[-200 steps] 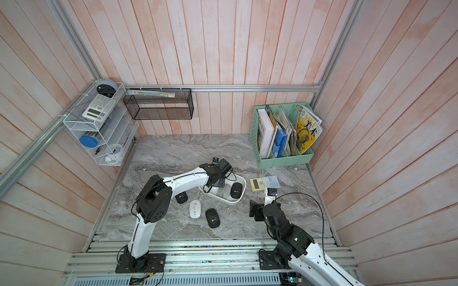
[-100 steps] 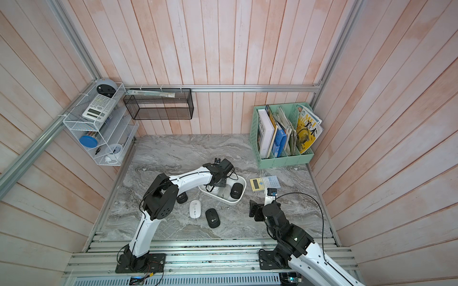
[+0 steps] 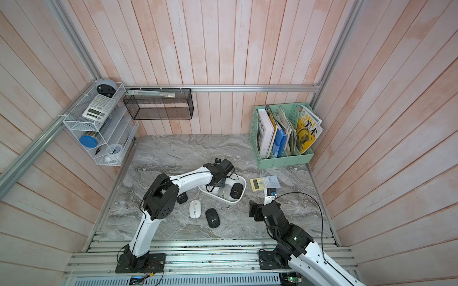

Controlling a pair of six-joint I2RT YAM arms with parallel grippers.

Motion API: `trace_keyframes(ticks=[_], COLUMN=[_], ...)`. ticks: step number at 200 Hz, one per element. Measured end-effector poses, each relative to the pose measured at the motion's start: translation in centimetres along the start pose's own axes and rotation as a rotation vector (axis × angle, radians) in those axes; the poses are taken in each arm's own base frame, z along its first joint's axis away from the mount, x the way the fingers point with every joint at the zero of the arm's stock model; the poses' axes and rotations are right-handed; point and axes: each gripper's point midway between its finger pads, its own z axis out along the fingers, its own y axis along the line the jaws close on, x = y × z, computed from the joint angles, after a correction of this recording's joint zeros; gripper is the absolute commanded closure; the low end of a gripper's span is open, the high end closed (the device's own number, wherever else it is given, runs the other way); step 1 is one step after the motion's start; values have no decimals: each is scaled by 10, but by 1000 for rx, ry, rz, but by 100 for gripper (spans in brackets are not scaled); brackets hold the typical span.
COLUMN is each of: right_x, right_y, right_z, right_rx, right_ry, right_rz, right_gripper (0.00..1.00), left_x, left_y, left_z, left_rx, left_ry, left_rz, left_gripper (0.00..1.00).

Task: Take out the mouse from the storage box
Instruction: Pick up the mouse from the storage box.

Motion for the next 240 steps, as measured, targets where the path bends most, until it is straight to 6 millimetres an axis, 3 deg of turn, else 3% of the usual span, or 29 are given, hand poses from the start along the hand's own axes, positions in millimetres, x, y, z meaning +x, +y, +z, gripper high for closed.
trace_keyframes(ticks=[43,112,140,189,240], right_x=[0,1,0,0,0], right_y=[0,0,0,0,0], right_z=[0,1,1,1,1], right_rx=[0,3,1,1,1], right_ry=[0,3,2,1,1], right_rz=[0,-2,-1,-1,0], right_gripper=[9,9,8,8,9], left_x=[-1,-24,-24,-5,37], left_y=[-1,-4,0,-2,-7], left_z=[-8,-56,-71,-101,-122], left_rx=[10,68,71,97,110], left_ry=[-1,-87,-105,-119,-86], left_rz=[3,-13,-14,22,80], left_gripper=[47,47,47,47,47])
